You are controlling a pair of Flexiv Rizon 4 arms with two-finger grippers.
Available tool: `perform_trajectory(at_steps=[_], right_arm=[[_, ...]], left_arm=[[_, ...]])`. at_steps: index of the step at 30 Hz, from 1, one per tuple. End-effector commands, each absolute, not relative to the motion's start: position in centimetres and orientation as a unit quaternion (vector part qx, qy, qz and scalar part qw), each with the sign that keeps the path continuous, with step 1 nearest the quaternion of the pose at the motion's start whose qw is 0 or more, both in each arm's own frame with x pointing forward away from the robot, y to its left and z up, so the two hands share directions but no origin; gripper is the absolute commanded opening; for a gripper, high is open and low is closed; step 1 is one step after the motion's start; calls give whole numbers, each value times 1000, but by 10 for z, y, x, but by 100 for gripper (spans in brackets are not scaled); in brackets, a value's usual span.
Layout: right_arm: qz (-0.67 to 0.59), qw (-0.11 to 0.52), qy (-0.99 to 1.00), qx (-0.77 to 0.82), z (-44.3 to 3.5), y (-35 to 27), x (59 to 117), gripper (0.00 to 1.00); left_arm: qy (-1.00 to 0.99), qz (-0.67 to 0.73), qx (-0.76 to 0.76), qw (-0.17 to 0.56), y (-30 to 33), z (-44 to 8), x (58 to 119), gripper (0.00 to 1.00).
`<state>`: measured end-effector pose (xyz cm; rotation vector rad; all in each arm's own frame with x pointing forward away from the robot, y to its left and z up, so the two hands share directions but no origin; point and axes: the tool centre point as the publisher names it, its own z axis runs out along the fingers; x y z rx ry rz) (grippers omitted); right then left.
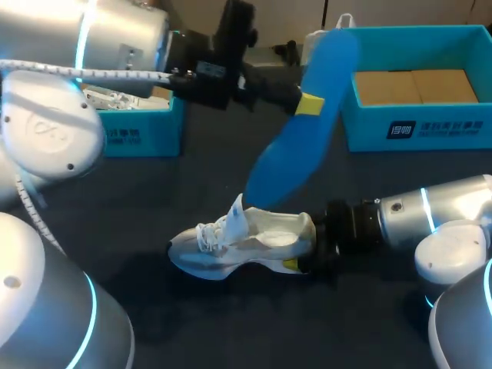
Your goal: Take the shoe out of the shoebox, open the shoe tongue, remove and reinsert the insole, then place the shoe into the shoebox
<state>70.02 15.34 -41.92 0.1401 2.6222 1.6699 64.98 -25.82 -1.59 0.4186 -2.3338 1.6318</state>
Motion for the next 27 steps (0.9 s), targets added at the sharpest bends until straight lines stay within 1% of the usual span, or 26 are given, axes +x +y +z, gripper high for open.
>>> perform_trajectory(at_steps=[1, 4, 11, 15, 27], right_arm=[[534, 15, 844, 46, -418, 155, 700, 0], [534, 15, 844, 46, -418, 155, 700, 0], [534, 15, 844, 46, -418, 155, 700, 0], [534, 15, 844, 46, -418, 155, 700, 0], [534, 15, 844, 46, -418, 155, 700, 0]], left_arm=[[-802, 565, 144, 130, -246, -17, 646, 0], [-802, 565, 144, 130, -246, -17, 646, 0], [-770, 606, 158, 121, -217, 16, 633, 0], [-787, 579, 187, 108, -206, 41, 625, 0], [-787, 579, 187, 108, -206, 41, 625, 0]])
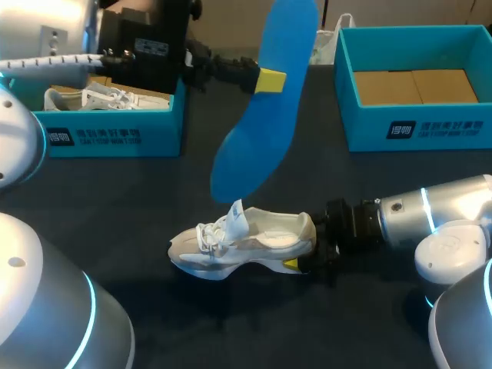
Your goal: Take the shoe out of the shoebox, open the shoe tongue, remove and reinsert the insole, then place the shoe into the shoebox
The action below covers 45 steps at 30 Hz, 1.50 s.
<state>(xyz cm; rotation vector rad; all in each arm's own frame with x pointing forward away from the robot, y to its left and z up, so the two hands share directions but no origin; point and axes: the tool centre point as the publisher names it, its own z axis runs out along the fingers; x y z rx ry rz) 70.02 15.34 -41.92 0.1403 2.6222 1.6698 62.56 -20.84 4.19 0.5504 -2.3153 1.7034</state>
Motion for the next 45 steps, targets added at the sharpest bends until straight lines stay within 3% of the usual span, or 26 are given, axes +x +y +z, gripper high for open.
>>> perform_trajectory(at_steps=[1, 20, 45], right_arm=[[534, 15, 844, 46, -418, 155, 700, 0], [534, 15, 844, 46, -418, 155, 700, 0], [534, 15, 844, 45, -417, 155, 700, 0]], left_arm=[[-787, 579, 187, 108, -206, 41, 625, 0], [-746, 638, 148, 123, -162, 73, 591, 0], [-724, 664, 132, 132, -160, 82, 587, 0]])
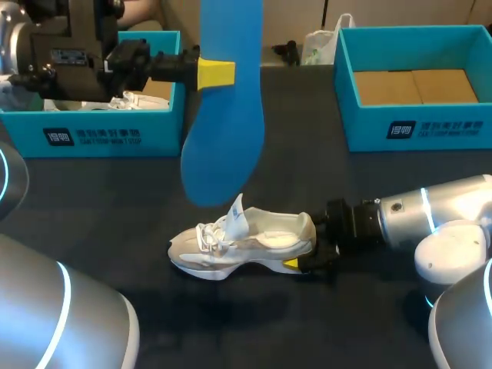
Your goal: Take the shoe out of the shoebox, open the shoe tongue, remove and reinsert the insole, then place the shoe into the shoebox
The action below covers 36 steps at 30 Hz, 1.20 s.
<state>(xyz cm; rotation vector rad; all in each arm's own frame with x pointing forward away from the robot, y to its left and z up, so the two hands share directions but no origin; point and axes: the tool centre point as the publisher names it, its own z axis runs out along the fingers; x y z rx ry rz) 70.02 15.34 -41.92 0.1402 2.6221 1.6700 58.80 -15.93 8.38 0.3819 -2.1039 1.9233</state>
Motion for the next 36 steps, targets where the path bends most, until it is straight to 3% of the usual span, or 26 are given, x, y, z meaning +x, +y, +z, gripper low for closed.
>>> perform_trajectory(at_steps=[1, 2, 3, 4, 14, 36], right_arm=[[533, 15, 845, 44, -417, 154, 700, 0], [533, 16, 845, 44, -416, 154, 701, 5], [533, 16, 845, 44, -416, 153, 701, 84], [525, 15, 849, 49, -416, 152, 701, 100], [472, 13, 879, 62, -408, 138, 697, 100], [133, -56, 984, 105, -359, 119, 687, 100]], left_arm=[[-724, 664, 132, 132, -160, 82, 587, 0], [-724, 664, 132, 132, -160, 82, 587, 0], [-724, 664, 132, 132, -160, 82, 587, 0], [-724, 664, 132, 132, -160, 82, 587, 0], [-724, 664, 132, 132, -160, 82, 587, 0], [-724, 664, 132, 132, -160, 82, 587, 0]])
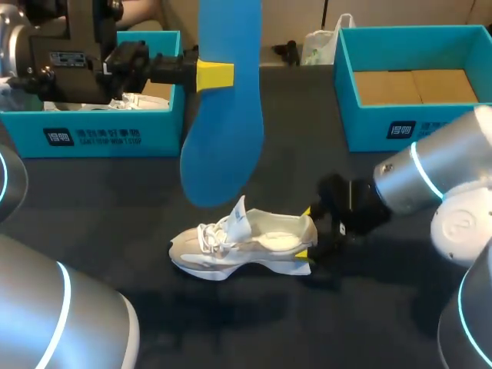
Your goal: Take the shoe out of the shoebox, open the shoe tongue, remove and reinsert the insole, then place the shoe into the shoebox
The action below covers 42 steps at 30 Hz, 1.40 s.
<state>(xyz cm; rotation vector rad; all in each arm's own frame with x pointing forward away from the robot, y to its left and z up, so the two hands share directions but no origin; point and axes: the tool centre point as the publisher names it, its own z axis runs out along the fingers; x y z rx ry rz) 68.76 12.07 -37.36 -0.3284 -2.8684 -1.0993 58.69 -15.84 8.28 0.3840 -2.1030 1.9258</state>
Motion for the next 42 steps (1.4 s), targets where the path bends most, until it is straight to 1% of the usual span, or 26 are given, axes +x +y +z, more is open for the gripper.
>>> perform_trajectory(at_steps=[1, 13, 21, 32, 42], right_arm=[[-114, 58, -986, -110, -358, 119, 686, 100], [35, 72, -988, -131, -337, 121, 686, 100], [95, 86, -983, -133, -332, 135, 686, 100], [91, 54, -986, -132, -337, 138, 688, 100], [80, 33, -988, -128, -331, 143, 693, 100]], left_arm=[[-724, 664, 132, 132, -160, 82, 587, 0], [-724, 664, 132, 132, -160, 82, 587, 0], [-724, 664, 132, 132, -160, 82, 587, 0], [-724, 664, 132, 132, -160, 82, 587, 0], [-724, 664, 132, 132, -160, 82, 587, 0]])
